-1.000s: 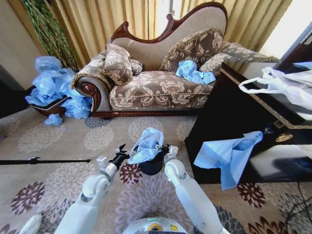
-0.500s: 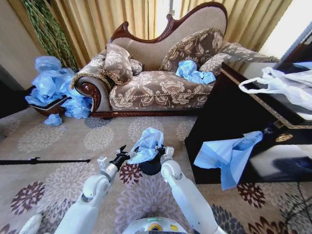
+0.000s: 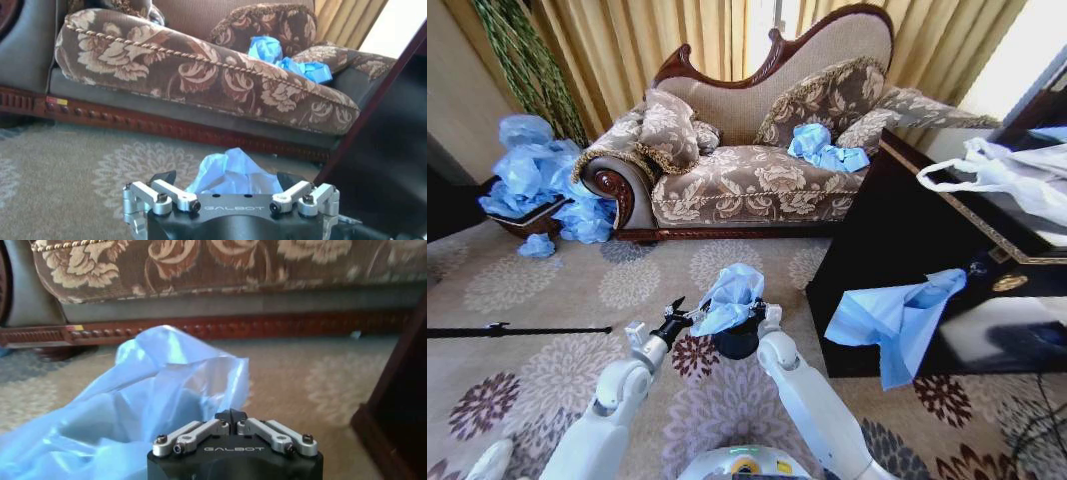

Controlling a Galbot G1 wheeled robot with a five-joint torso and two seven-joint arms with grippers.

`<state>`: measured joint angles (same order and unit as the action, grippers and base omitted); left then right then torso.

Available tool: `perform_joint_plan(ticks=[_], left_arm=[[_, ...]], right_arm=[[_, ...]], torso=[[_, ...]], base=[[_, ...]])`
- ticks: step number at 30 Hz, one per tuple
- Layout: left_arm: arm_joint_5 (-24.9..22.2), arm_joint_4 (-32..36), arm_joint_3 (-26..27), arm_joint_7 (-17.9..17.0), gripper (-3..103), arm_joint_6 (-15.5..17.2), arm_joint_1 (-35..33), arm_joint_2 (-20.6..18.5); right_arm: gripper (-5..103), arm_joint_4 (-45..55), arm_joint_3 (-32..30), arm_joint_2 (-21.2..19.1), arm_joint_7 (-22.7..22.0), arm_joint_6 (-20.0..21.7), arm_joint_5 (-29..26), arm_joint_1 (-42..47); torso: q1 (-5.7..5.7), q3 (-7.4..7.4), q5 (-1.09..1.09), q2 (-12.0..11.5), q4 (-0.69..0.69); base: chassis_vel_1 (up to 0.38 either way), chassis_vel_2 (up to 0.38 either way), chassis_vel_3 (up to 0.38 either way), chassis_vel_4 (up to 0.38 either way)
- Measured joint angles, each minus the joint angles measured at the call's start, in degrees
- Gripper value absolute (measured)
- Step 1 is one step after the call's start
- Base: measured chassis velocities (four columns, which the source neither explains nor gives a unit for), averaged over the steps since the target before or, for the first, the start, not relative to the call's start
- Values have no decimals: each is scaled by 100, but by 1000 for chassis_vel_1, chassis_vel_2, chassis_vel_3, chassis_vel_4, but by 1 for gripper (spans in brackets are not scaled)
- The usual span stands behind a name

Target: Place a garbage bag over the trash bin.

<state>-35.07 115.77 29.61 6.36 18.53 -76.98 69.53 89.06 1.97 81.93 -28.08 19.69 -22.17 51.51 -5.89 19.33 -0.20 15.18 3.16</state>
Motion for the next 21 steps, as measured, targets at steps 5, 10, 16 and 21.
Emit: perform_joint_plan(ticks=[5, 10, 16, 21], left_arm=[[12, 8, 1, 0, 100, -21, -21, 68], [32, 44, 10, 0, 100, -35, -53, 122], [122, 98, 9, 2, 100, -66, -142, 198], [170, 80, -5, -7, 100, -72, -150, 240]], right_arm=[[0, 183, -20, -254, -13, 35, 141, 84], [0, 396, -62, -516, -50, 49, 124, 180], [5, 867, -15, -451, -438, 143, -705, 239], [21, 791, 21, -107, -784, 174, -1229, 114]], torso=[[0, 0, 0, 0, 0], [0, 0, 1, 0, 1], [0, 0, -1, 0, 0], [0, 0, -1, 0, 0]], base=[[0, 0, 0, 0], [0, 0, 0, 0], [0, 0, 0, 0], [0, 0, 0, 0]])
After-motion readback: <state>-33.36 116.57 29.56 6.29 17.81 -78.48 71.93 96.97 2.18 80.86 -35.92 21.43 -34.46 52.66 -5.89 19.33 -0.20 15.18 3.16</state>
